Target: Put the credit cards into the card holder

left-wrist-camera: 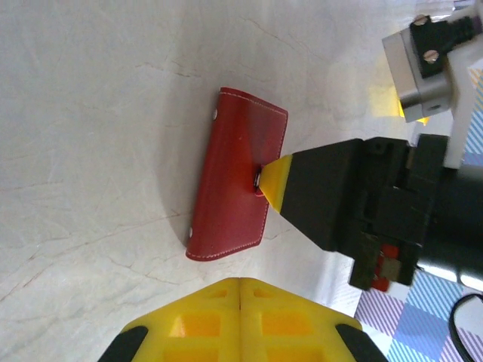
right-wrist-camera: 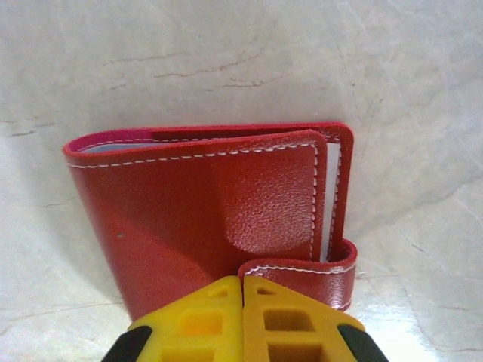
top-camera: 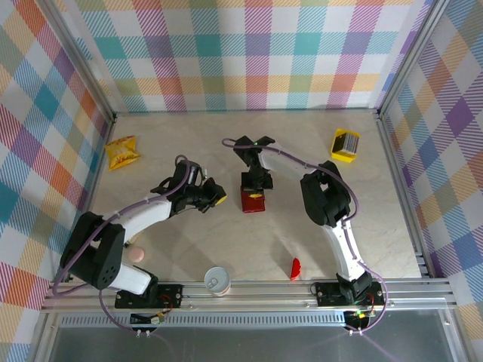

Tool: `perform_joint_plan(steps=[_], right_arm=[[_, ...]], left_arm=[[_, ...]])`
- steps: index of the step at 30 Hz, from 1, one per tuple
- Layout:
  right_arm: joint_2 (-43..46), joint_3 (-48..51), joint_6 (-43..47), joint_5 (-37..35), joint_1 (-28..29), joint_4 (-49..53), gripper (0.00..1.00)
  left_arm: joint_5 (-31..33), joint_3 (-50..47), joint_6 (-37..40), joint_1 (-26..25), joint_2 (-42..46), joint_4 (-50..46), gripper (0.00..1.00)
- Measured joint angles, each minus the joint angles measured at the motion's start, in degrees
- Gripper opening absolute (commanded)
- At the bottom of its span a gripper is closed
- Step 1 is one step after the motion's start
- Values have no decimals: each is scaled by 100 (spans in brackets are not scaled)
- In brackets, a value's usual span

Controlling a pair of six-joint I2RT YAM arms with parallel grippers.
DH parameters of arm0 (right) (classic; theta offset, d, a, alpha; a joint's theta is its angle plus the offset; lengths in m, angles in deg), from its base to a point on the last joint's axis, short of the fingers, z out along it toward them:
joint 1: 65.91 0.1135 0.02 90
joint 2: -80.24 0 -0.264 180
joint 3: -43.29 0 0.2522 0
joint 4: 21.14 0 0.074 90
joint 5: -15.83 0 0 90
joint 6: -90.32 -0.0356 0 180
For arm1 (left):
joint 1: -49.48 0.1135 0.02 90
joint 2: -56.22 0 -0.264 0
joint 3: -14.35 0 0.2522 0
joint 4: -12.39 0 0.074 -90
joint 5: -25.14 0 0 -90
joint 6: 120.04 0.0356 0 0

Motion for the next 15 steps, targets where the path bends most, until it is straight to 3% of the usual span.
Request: perform_joint_plan(steps=[8, 15], right_arm=[[179, 409, 175, 850, -306, -398, 0], [254, 579, 258, 1029, -339, -597, 0]], left_arm=[[81, 623, 26, -424, -833, 61, 3], [168, 960, -63, -782, -1523, 317, 0]])
